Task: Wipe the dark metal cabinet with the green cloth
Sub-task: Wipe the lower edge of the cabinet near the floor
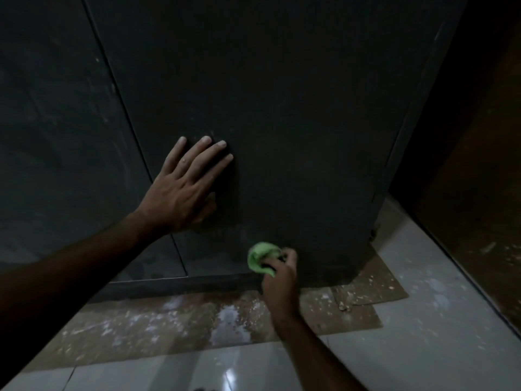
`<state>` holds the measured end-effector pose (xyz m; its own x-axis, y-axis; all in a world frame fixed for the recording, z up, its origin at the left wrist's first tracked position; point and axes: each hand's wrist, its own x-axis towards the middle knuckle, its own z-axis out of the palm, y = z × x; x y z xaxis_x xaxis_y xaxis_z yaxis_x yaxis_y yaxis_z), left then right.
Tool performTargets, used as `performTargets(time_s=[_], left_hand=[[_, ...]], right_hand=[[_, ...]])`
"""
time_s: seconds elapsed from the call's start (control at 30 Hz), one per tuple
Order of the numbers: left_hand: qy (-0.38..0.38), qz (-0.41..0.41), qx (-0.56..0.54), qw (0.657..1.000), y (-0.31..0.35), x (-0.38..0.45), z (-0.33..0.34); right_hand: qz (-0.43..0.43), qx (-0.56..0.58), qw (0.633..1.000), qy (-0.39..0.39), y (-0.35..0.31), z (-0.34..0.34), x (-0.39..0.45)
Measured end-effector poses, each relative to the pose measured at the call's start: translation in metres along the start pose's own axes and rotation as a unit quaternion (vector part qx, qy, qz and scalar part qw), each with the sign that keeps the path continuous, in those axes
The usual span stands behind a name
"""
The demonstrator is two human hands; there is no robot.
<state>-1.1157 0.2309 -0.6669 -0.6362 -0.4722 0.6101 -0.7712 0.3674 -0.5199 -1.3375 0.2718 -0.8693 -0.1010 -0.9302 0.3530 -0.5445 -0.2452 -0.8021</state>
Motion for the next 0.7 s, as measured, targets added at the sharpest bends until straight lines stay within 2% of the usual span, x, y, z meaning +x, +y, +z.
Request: performTargets(time_s=[0.07, 0.1, 0.13, 0.17, 0.2, 0.23, 0.27, 0.33, 0.4, 0.43, 0.47, 0.57, 0.63, 0.7], left_hand=[[-0.008, 0.01, 0.013, 1.0, -0.003, -0.001, 0.001], [-0.016, 0.015, 0.015, 1.0, -0.005, -0.002, 0.002], [-0.026, 0.022, 0.016, 0.999, -0.007, -0.003, 0.002], [-0.032, 0.026, 0.017, 0.999, -0.009, -0.004, 0.002], [-0.036, 0.027, 0.019, 0.999, -0.01, -0.004, 0.002], [-0.037, 0.025, 0.02, 0.999, -0.01, -0.004, 0.002], [-0.037, 0.02, 0.02, 0.999, -0.008, -0.004, 0.002], [-0.038, 0.012, 0.019, 0.999, -0.004, -0.002, 0.003], [-0.04, 0.014, 0.018, 0.999, -0.003, -0.002, 0.002], [-0.042, 0.018, 0.02, 0.999, -0.005, -0.002, 0.001], [-0.046, 0.023, 0.021, 0.998, -0.007, -0.002, 0.0], [-0.058, 0.036, 0.026, 0.997, -0.013, -0.004, -0.005], [-0.058, 0.036, 0.026, 0.997, -0.014, -0.004, -0.007], [-0.056, 0.03, 0.019, 0.998, -0.012, -0.003, -0.007]], right_hand=[[0.134, 0.013, 0.987, 0.085, 0.027, -0.015, 0.004], [0.222, 0.042, 0.959, 0.17, 0.033, -0.027, 0.014], [0.269, 0.07, 0.922, 0.268, 0.033, -0.04, 0.025], [0.274, 0.093, 0.896, 0.336, 0.027, -0.045, 0.034], [0.247, 0.083, 0.896, 0.361, 0.012, -0.041, 0.038], [0.202, 0.07, 0.912, 0.35, -0.005, -0.031, 0.034], [0.155, 0.048, 0.938, 0.307, -0.018, -0.016, 0.026], [0.106, 0.034, 0.982, 0.151, -0.023, 0.016, 0.003], [0.105, 0.053, 0.993, 0.031, -0.01, 0.027, -0.011], [0.121, 0.065, 0.99, 0.037, -0.002, 0.024, -0.008], [0.15, 0.079, 0.982, 0.079, 0.003, 0.015, -0.002], [0.228, 0.13, 0.929, 0.26, -0.012, -0.027, 0.027], [0.192, 0.166, 0.898, 0.359, -0.037, -0.056, 0.05], [0.108, 0.174, 0.88, 0.428, -0.066, -0.078, 0.075]])
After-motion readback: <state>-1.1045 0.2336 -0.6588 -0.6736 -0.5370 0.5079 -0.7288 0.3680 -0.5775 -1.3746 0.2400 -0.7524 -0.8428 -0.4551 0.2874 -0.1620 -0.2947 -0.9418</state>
